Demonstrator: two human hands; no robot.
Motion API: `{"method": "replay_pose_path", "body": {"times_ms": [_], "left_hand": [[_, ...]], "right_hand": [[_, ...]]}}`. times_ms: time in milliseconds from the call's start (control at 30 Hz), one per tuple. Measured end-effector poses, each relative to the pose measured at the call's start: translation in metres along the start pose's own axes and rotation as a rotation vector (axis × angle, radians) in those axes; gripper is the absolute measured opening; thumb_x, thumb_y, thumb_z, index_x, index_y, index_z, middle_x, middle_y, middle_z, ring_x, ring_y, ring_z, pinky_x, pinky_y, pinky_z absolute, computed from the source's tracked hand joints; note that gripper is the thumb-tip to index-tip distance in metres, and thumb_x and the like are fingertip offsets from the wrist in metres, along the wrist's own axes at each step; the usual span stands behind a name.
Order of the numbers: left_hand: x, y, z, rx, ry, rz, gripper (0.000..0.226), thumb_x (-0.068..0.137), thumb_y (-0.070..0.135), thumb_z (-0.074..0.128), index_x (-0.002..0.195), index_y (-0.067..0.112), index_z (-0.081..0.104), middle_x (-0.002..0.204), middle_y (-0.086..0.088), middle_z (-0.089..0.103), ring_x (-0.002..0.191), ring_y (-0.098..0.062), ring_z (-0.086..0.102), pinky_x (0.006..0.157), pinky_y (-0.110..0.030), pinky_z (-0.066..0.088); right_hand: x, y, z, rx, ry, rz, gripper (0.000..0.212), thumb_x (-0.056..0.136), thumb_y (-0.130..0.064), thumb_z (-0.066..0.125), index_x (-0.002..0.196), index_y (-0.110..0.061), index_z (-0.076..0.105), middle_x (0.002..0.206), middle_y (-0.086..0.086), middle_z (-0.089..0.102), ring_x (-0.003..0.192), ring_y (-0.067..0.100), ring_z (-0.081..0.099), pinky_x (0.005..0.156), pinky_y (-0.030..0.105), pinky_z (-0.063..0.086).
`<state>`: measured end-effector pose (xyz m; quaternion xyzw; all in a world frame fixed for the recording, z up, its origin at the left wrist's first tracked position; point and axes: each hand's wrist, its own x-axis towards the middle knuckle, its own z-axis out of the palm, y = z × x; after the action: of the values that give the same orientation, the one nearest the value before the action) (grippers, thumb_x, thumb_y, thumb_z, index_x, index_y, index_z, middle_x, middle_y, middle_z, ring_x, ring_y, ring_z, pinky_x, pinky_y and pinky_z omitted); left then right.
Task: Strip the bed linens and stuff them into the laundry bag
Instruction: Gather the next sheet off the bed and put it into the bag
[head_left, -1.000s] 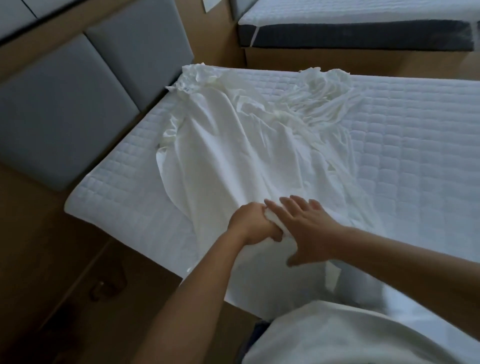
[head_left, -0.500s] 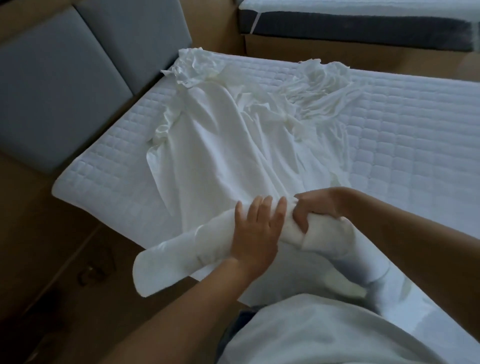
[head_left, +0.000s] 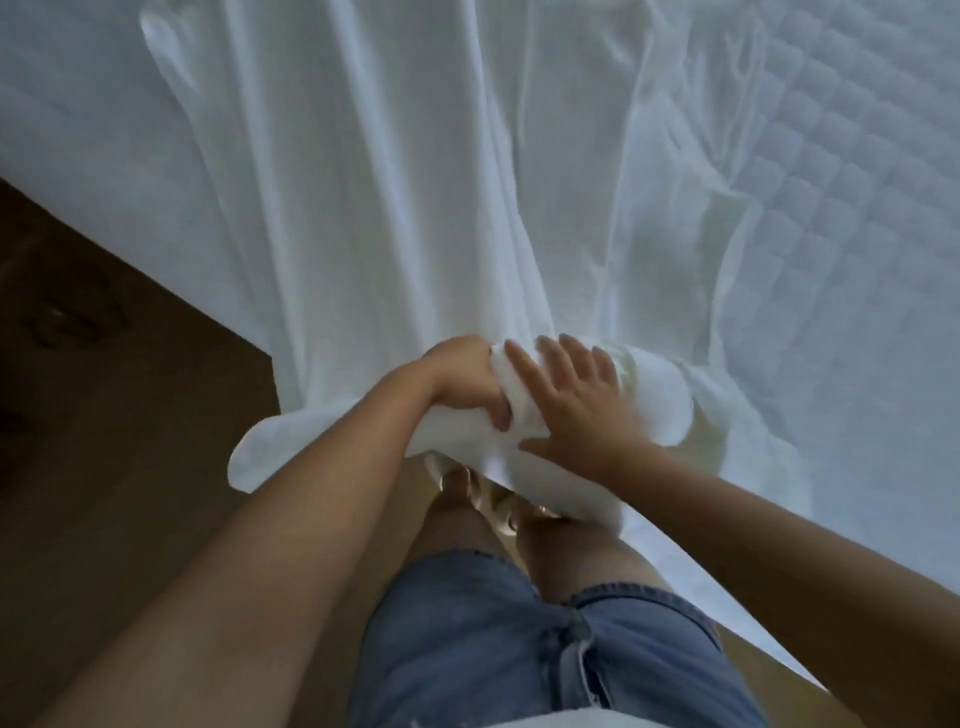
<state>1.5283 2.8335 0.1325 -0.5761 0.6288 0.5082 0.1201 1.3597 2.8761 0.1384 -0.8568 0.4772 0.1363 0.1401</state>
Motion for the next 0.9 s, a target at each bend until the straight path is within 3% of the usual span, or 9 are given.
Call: {"method": "replay_pose_path", "body": {"times_ms": [100,167,267,333,433,533,633,733,900], "left_hand": [[0.033,-0.034,0.018,-0.184,-0.141,-0.069,0.035,0.058,0.023,0.084,0.088,0.015,0.067,0.089,-0.003,0.064,0.082,-0.021,0.062,0.07,-0.033,0.051],[0.059,-0.058,0.036,-0.156,-0.061,-0.14,0.043,0.057,0.029,0.082,0.094,0.017,0.065,0.095,-0.003,0.064,0.089,-0.024,0.062,0.07,-0.033,0.049],[0.077,-0.083,0.088,-0.053,0.51,-0.187,0.058,0.066,0.023,0.073,0.121,0.013,0.057,0.121,-0.012,0.055,0.112,-0.032,0.052,0.091,-0.041,0.045],[0.071,-0.089,0.13,-0.011,0.835,-0.086,0.068,0.065,0.013,0.068,0.129,0.003,0.05,0.128,-0.02,0.049,0.119,-0.035,0.045,0.103,-0.052,0.037],[0.063,-0.086,0.185,0.166,0.765,0.043,0.084,0.063,0.015,0.061,0.14,0.008,0.027,0.143,-0.011,0.025,0.135,-0.03,0.022,0.112,-0.056,0.008],[0.087,-0.092,0.196,0.311,0.799,0.038,0.082,0.067,0.013,0.057,0.142,0.01,0.025,0.148,-0.01,0.03,0.138,-0.029,0.02,0.114,-0.051,-0.007],[0.12,-0.105,0.164,0.354,0.937,0.045,0.085,0.061,0.02,0.067,0.14,0.013,0.035,0.14,-0.01,0.051,0.133,-0.026,0.027,0.112,-0.048,-0.002],[0.14,-0.117,0.134,0.349,1.012,0.151,0.077,0.057,0.034,0.073,0.129,0.015,0.055,0.123,-0.01,0.064,0.123,-0.026,0.037,0.108,-0.048,0.015],[0.156,-0.12,0.088,0.323,0.882,0.175,0.07,0.053,0.059,0.066,0.108,0.017,0.069,0.104,-0.006,0.068,0.105,-0.029,0.061,0.101,-0.049,0.03]], "right_hand": [[0.03,0.003,0.049,0.034,0.021,-0.05,0.103,0.056,-0.049,0.082,0.141,-0.019,0.032,0.124,0.021,0.055,0.113,0.044,0.052,0.091,0.057,0.042],[0.057,0.004,0.079,0.058,0.027,-0.087,0.086,0.067,-0.05,0.075,0.139,-0.02,0.04,0.123,0.019,0.055,0.112,0.042,0.052,0.092,0.054,0.04],[0.089,0.008,0.118,0.137,-0.102,-0.011,0.07,0.085,-0.056,0.055,0.145,-0.025,0.035,0.138,0.01,0.046,0.127,0.034,0.041,0.102,0.046,0.027],[0.101,0.012,0.142,0.144,-0.063,-0.002,0.063,0.09,-0.057,0.045,0.142,-0.023,0.039,0.135,0.009,0.051,0.124,0.033,0.044,0.099,0.044,0.029],[0.116,0.019,0.154,0.162,0.101,0.002,0.056,0.093,-0.056,0.037,0.119,-0.013,0.06,0.104,0.016,0.067,0.096,0.038,0.06,0.084,0.044,0.041],[0.137,0.023,0.158,0.238,0.126,0.048,0.059,0.092,-0.055,0.032,0.102,-0.008,0.066,0.095,0.019,0.066,0.087,0.039,0.06,0.077,0.042,0.041],[0.153,0.029,0.149,0.331,0.21,0.205,0.054,0.09,-0.051,0.043,0.113,-0.007,0.062,0.115,0.019,0.056,0.106,0.036,0.053,0.088,0.036,0.038],[0.138,0.026,0.143,0.301,0.379,0.298,0.048,0.088,-0.034,0.049,0.128,-0.007,0.051,0.127,0.023,0.049,0.12,0.037,0.042,0.098,0.031,0.024],[0.089,-0.003,0.166,0.211,0.338,0.222,0.051,0.096,-0.039,0.034,0.14,-0.013,0.031,0.143,0.024,0.04,0.135,0.032,0.021,0.115,0.04,-0.001]]}}
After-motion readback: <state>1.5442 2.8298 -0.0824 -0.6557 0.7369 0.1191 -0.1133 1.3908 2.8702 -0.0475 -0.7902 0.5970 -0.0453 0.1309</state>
